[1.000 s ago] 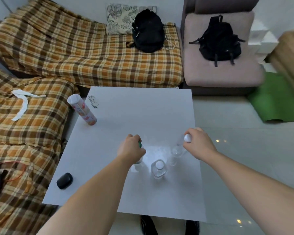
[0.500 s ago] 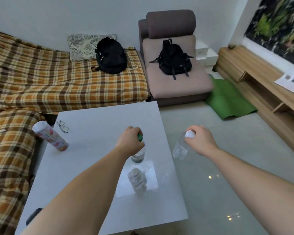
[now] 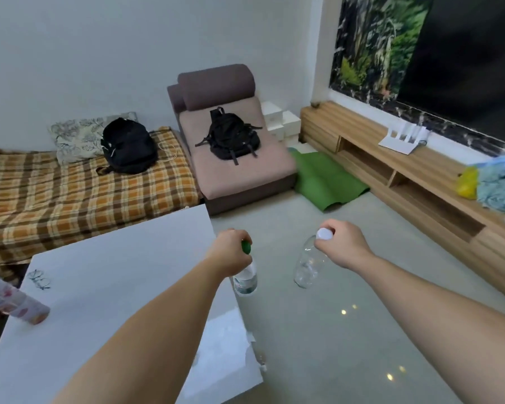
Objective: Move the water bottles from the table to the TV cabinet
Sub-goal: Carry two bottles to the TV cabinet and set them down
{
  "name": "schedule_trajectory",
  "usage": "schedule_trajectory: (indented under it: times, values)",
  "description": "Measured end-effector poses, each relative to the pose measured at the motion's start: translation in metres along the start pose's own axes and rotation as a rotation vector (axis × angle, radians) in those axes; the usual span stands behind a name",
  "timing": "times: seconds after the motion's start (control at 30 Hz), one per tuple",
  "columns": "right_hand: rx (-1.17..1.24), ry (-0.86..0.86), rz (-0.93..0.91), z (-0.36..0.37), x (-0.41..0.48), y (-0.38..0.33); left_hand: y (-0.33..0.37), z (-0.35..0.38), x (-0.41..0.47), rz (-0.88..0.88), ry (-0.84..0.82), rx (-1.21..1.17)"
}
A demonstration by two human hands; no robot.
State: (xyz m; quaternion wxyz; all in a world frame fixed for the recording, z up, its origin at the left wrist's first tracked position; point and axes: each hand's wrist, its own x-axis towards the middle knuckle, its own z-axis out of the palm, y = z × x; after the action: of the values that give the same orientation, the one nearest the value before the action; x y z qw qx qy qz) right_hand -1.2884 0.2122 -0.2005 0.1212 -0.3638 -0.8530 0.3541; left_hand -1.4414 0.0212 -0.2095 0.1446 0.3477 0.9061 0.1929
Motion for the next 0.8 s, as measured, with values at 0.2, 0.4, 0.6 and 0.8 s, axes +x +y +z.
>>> schedule_trajectory:
  times: [0.2, 0.4, 0.6, 0.8]
  values:
    - [0.032, 0.125, 0.114, -0.090, -0.022, 0.070, 0.109, 0.045, 0.011, 0.136, -0.096, -0.007]
    - [0.092, 0.282, 0.275, -0.163, -0.060, 0.140, 0.219, 0.094, 0.022, 0.352, -0.242, 0.036]
    - [0.170, 0.471, 0.482, -0.209, -0.112, 0.204, 0.313, 0.142, 0.021, 0.544, -0.338, 0.001]
    - [0.171, 0.631, 0.713, -0.235, -0.148, 0.240, 0.387, 0.179, 0.013, 0.719, -0.455, -0.113]
